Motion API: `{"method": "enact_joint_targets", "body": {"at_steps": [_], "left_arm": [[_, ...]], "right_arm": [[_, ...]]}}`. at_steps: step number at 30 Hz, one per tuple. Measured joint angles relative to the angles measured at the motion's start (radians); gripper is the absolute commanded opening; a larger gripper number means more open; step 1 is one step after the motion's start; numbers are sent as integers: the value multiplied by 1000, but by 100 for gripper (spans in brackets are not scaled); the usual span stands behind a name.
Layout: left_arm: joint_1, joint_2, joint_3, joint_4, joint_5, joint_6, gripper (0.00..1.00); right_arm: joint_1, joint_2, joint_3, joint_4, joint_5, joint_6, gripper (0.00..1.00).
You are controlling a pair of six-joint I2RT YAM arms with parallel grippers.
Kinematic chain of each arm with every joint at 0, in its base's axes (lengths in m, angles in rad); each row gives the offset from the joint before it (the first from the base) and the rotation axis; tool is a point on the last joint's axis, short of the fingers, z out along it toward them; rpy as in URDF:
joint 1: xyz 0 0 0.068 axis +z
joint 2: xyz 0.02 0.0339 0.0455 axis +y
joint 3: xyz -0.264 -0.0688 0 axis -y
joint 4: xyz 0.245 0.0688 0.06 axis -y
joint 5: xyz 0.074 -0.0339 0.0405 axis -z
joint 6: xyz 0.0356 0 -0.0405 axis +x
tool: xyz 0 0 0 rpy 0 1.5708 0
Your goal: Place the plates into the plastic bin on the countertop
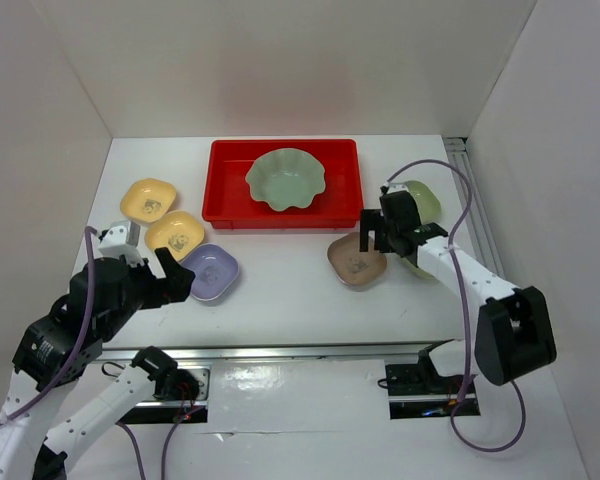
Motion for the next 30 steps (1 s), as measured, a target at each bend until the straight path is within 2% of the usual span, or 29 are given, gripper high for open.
{"method": "enact_joint_targets", "body": {"at_steps": [9,12,13,14,20,21,22,24,30], "left_arm": [[-9,-9,-1,1,10,1,100],[-9,-10,-1,1,11,1,100],[-9,-10,-1,1,11,1,100],[-9,-10,-1,1,11,1,100],[-10,-10,-2,1,11,1,100],[-13,-10,-2,1,11,1,100],[-14,-10,-2,1,11,1,100],[-16,-10,-2,2,11,1,100],[-17,-10,-2,2,11,1,100]], "right_arm": [[-19,212,-41,92,-35,2,89],[-26,236,-41,121,-43,2,82],[-26,241,-41,128,-44,1,74],[-27,246,-42,133,-44,0,72],[-26,268,-63,169,-50,6,65],[-26,270,-66,169,-50,7,60],[-25,274,-70,169,-49,7,48],[-22,276,-71,172,-42,10,37],[24,259,-79,182,-32,49,19]]}}
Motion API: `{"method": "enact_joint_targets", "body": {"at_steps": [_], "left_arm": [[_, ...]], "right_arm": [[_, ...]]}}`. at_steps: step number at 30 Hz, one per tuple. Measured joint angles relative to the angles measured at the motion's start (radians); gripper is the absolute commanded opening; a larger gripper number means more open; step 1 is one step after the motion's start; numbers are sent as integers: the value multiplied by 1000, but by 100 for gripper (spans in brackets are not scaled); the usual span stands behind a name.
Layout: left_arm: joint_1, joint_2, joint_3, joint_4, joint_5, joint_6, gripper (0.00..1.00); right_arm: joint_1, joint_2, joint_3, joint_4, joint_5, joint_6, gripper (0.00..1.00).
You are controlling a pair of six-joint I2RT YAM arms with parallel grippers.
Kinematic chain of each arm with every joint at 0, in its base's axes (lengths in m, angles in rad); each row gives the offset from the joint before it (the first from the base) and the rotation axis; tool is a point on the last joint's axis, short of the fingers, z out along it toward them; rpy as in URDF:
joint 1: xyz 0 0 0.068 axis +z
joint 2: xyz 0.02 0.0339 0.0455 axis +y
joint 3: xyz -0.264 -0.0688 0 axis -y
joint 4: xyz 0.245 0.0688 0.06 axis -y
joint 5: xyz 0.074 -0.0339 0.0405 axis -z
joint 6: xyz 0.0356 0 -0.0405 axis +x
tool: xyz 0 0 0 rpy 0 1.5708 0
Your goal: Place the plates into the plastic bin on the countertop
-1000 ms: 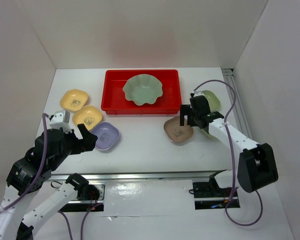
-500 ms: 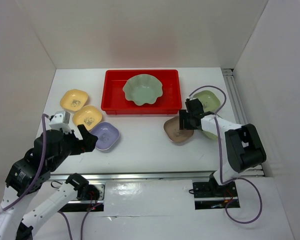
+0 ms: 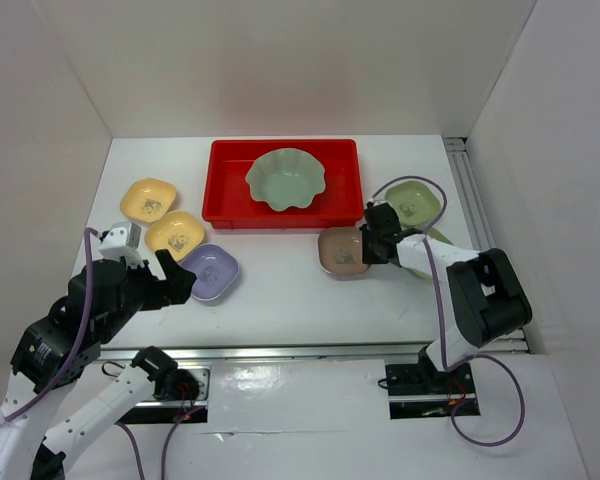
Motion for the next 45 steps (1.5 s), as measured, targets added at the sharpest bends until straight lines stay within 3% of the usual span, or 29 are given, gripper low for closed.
{"method": "enact_joint_targets", "body": {"at_steps": [2,4,18,24,28,33,39,41,45], "left_arm": [[0,0,0,0,0,0,100],[-4,0,0,0,0,0,100],[-10,0,0,0,-1,0,100],[-10,1,0,0,-2,0,100],[-10,7,0,-1,-3,-1,100],[-10,14,0,0,-7,-1,100],[-18,13,0,0,-19,-3,100],[-18,6,0,0,-20,-3,100],[-18,-7,0,0,-20,-3,100]], "right_arm": [[42,-24,-13,-1,8,27,4],[88,-53,-21,-12,19,43,0],[368,-228,-19,-188,0,90,0],[392,-239,186,-182,-105,93,0],[333,-79,491,-144,-138,92,0],[189,280,956,-84,-229,82,0],[63,716,1457,-173,-303,8,0],[38,814,1543,-209,-312,-23,0],[3,863,1504,-256,-349,-61,0]]}}
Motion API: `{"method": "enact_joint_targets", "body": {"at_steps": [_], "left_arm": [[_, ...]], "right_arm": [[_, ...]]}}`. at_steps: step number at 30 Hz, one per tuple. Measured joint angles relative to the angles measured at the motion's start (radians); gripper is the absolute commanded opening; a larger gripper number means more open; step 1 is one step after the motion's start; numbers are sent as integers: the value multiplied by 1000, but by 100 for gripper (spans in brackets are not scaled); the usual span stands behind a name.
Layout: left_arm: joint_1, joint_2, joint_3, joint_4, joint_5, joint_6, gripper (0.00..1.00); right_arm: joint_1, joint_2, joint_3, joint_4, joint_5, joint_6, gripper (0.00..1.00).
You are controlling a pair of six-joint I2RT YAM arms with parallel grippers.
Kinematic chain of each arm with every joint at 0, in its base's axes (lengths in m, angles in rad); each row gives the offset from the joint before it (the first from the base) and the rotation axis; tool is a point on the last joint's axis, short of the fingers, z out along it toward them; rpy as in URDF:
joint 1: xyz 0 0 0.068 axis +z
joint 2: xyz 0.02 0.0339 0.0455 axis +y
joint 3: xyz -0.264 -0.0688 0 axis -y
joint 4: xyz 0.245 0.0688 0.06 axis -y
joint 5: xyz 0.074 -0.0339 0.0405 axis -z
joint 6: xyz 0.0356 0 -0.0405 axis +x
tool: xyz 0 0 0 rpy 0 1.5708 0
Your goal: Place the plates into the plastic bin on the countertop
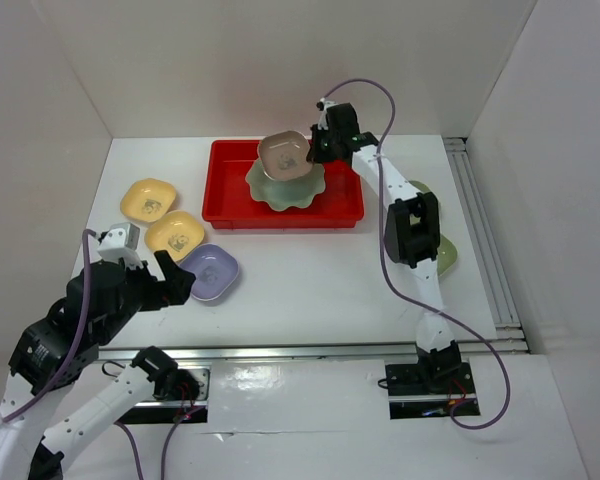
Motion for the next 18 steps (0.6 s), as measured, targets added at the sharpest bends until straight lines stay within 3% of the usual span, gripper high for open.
{"method": "enact_joint_targets", "body": {"at_steps": [6,7,8,9,12,14,18], "left_arm": [[0,0,0,0,0,0,100],[0,0,0,0,0,0,100],[0,0,0,0,0,0,100],[0,0,0,0,0,0,100],[0,0,0,0,0,0,100],[0,0,0,0,0,0,100],[0,0,0,0,0,0,100]], "right_arm": [[-19,1,-43,-27,-21,-39,3],[-15,1,-45,-27,-19,-47,9],[-10,1,-51,-26,-17,-52,32],[-4,1,-59,-25,-17,-51,40],[16,1,-82,-25,-19,-64,60],[26,1,-86,-28,-19,-69,63],[37,-6,-86,-26,-22,-68,84]]}}
